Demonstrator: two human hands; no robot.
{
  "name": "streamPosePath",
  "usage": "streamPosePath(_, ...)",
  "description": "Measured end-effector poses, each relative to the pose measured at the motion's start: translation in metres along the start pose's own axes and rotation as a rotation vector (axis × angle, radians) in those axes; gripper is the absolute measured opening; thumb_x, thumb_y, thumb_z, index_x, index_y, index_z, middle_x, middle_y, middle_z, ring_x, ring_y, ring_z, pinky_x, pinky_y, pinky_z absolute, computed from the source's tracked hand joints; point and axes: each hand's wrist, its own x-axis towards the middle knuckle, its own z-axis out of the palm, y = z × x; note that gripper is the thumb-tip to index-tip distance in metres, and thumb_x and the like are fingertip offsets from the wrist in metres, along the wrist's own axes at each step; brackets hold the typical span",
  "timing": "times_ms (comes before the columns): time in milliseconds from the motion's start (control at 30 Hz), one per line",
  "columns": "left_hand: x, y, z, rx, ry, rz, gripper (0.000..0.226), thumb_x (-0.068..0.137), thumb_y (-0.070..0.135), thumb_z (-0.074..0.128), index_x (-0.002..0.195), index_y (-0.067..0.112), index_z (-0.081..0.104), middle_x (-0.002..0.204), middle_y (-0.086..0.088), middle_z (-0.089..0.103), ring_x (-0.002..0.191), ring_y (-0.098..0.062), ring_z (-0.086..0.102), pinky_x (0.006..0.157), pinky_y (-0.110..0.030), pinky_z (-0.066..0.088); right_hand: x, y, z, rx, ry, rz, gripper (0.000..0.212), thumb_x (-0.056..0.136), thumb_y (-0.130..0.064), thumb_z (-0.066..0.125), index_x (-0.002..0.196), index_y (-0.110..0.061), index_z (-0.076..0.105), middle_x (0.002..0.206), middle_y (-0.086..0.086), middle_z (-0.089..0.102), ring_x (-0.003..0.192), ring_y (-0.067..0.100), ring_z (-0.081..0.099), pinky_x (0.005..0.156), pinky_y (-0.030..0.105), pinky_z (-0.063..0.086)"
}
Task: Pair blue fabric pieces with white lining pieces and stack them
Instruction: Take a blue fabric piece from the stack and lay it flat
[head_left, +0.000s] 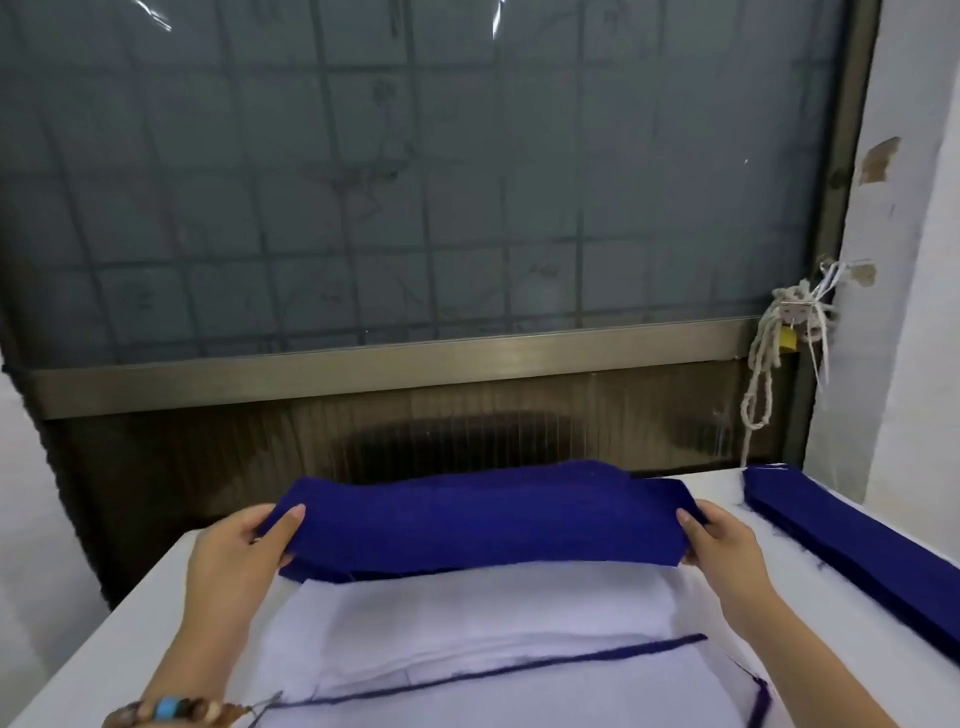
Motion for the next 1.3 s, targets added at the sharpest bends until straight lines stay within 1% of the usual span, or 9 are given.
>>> streamPosePath(100,-0.03,-0.018,-0.015,0.056,-0.021,-0.119,0.014,0.092,0.026,0.064,0.08,0.018,0.068,0.073,-0.001,0.069,0.073,-0.022,0.065,0.061,-0.031,0.051,-0.025,0.005,-0.02,-0.109,-0.034,-0.008,0.021,0.098,-0.015,0.053,0.085,-0.025,0.063,0.071,0.009,0.067,0.059,0.02,0.058,0.057,0.027,0.049)
streamPosePath(267,-0.066,-0.037,-0.024,0.149,-0.085,-0.214,0.018,0.093,0.023,0.063,0.077,0.014,0.067,0.078,-0.007,0.069,0.076,-0.026,0.064,0.074,-0.042,0.053,-0.058,0.008,-0.046,-0.249,-0.082,-0.047,0.023,0.097,-0.01,0.055,0.076,-0.017,0.064,0.05,-0.005,0.056,0.042,0.006,0.047,0.048,0.015,0.041)
streamPosePath(400,-0.084,-0.054,-0.034,0.238,-0.139,-0.239,0.019,0.092,0.021,0.064,0.074,0.014,0.069,0.076,-0.004,0.07,0.077,-0.024,0.063,0.073,-0.037,0.049,-0.084,0.015,-0.06,-0.304,-0.117,-0.058,0.022,0.096,-0.008,0.055,0.08,-0.018,0.066,0.059,-0.001,0.062,0.051,0.017,0.052,0.057,0.028,0.044)
streamPosePath(567,-0.102,-0.075,-0.046,0.271,-0.195,-0.168,0.023,0.089,0.014,0.068,0.066,0.013,0.072,0.062,0.002,0.07,0.068,-0.021,0.065,0.057,-0.014,0.041,-0.103,0.025,-0.06,-0.418,-0.146,-0.107,0.033,0.093,-0.002,0.053,0.079,-0.028,0.068,0.074,-0.016,0.07,0.07,0.003,0.063,0.062,0.019,0.042)
streamPosePath(667,-0.106,-0.082,-0.047,0.294,-0.211,-0.127,0.023,0.091,0.014,0.065,0.069,0.016,0.071,0.065,0.003,0.07,0.071,-0.023,0.066,0.069,-0.032,0.047,-0.104,0.026,-0.059,-0.472,-0.175,-0.114,0.034,0.094,-0.003,0.051,0.08,-0.029,0.067,0.077,-0.018,0.07,0.073,-0.001,0.062,0.063,0.019,0.044)
streamPosePath(867,-0.112,-0.08,-0.045,0.291,-0.145,-0.042,0.01,0.091,0.02,0.065,0.083,0.025,0.068,0.079,0.012,0.072,0.078,-0.008,0.065,0.061,-0.013,0.045,-0.102,0.028,-0.059,-0.487,-0.181,-0.122,0.01,0.091,-0.023,0.064,0.082,-0.021,0.065,0.073,-0.003,0.069,0.071,0.017,0.064,0.067,0.034,0.052)
streamPosePath(967,-0.112,-0.08,-0.044,0.302,-0.126,-0.052,0.006,0.092,0.021,0.062,0.093,0.025,0.065,0.09,0.008,0.07,0.081,-0.009,0.062,0.062,-0.019,0.045,-0.1,0.028,-0.06,-0.472,-0.165,-0.114,0.02,0.09,-0.022,0.066,0.076,-0.01,0.06,0.066,0.005,0.064,0.063,0.026,0.057,0.061,0.033,0.044)
streamPosePath(1067,-0.114,-0.082,-0.048,0.256,-0.119,-0.059,0.012,0.095,0.018,0.059,0.098,0.027,0.065,0.094,0.009,0.07,0.085,-0.011,0.064,0.063,-0.027,0.049,-0.103,0.024,-0.062,-0.428,-0.167,-0.101,0.019,0.091,-0.021,0.065,0.074,-0.013,0.06,0.067,0.004,0.064,0.062,0.026,0.055,0.061,0.034,0.042)
streamPosePath(1300,-0.118,-0.084,-0.053,0.325,-0.079,0.003,0.021,0.093,0.006,0.058,0.096,0.026,0.065,0.088,0.002,0.069,0.079,-0.015,0.062,0.067,-0.033,0.047,-0.112,0.019,-0.062,-0.535,-0.258,-0.115,0.02,0.088,-0.019,0.066,0.077,-0.003,0.059,0.069,0.013,0.062,0.061,0.024,0.05,0.06,0.032,0.041)
